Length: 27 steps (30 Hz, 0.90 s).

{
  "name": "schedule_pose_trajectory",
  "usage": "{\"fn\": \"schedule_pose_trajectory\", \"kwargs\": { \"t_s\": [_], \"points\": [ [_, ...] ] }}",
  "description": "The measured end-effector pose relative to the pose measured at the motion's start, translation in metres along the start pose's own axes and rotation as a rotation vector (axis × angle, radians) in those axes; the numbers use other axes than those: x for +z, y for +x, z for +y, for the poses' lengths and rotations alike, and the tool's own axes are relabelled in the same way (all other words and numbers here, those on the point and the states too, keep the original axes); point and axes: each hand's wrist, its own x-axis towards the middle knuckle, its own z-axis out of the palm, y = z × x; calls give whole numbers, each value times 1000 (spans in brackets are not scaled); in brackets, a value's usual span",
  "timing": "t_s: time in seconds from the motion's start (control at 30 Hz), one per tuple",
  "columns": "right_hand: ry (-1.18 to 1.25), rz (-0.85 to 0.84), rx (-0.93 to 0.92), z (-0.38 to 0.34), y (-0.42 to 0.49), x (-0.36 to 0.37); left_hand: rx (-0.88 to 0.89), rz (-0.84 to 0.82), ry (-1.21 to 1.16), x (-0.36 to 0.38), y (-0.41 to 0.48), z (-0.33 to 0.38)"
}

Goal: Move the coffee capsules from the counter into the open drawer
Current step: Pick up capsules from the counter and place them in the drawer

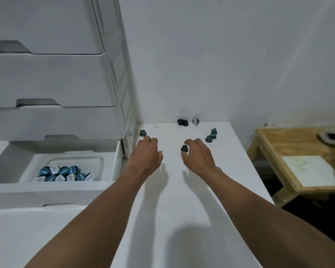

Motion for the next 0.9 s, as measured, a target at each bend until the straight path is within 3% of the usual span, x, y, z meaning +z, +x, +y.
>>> {"fn": "schedule_pose_trajectory", "kwargs": {
  "t_s": [0.63,0.9],
  "points": [
    [-98,-248,229,73,178,141,-156,-236,-39,150,184,-81],
    [-156,-238,167,80,219,169,-164,-151,-20,184,223,-99]
  ]
}}
